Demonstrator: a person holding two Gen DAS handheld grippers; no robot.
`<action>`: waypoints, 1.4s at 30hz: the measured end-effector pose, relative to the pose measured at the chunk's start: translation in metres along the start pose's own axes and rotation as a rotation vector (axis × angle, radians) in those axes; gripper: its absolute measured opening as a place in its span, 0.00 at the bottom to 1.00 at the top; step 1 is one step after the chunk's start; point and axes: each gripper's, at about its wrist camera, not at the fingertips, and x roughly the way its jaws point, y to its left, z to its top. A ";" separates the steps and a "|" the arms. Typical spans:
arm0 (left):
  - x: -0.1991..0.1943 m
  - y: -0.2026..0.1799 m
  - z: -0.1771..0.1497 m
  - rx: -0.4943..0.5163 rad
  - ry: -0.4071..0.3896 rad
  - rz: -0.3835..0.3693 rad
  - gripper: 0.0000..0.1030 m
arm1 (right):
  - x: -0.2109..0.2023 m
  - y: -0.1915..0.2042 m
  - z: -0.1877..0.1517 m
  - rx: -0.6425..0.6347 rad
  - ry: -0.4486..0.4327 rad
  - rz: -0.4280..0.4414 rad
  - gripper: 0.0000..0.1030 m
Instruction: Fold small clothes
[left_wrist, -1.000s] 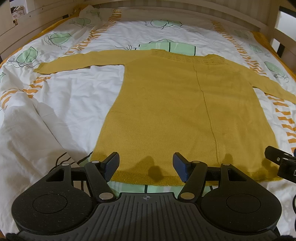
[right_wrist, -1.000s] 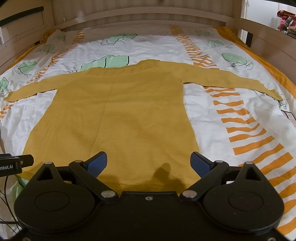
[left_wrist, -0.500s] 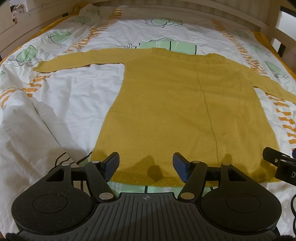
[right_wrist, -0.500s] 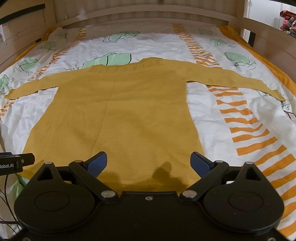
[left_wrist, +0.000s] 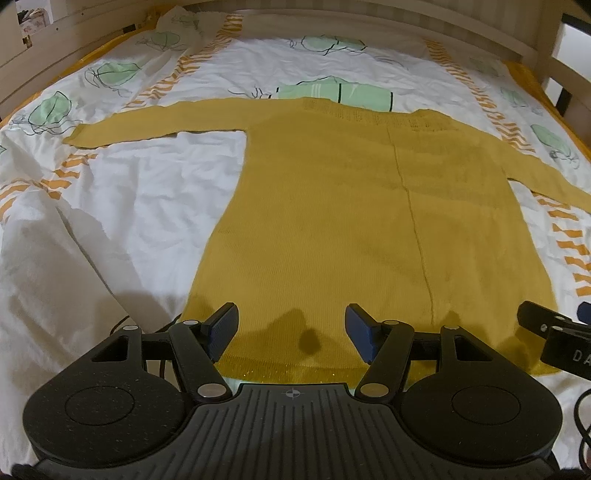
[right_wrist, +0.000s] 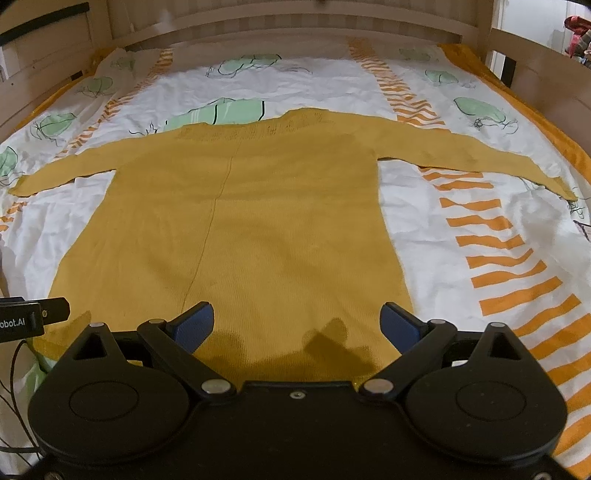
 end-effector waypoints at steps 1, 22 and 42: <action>0.001 0.000 0.002 -0.001 0.003 -0.002 0.60 | 0.001 0.000 0.001 0.001 0.004 0.001 0.94; 0.030 -0.003 0.077 0.045 -0.055 -0.008 0.60 | 0.046 -0.023 0.050 0.091 0.084 0.093 0.94; 0.151 -0.015 0.195 0.083 -0.058 -0.022 0.60 | 0.118 -0.147 0.142 0.373 0.167 0.131 0.96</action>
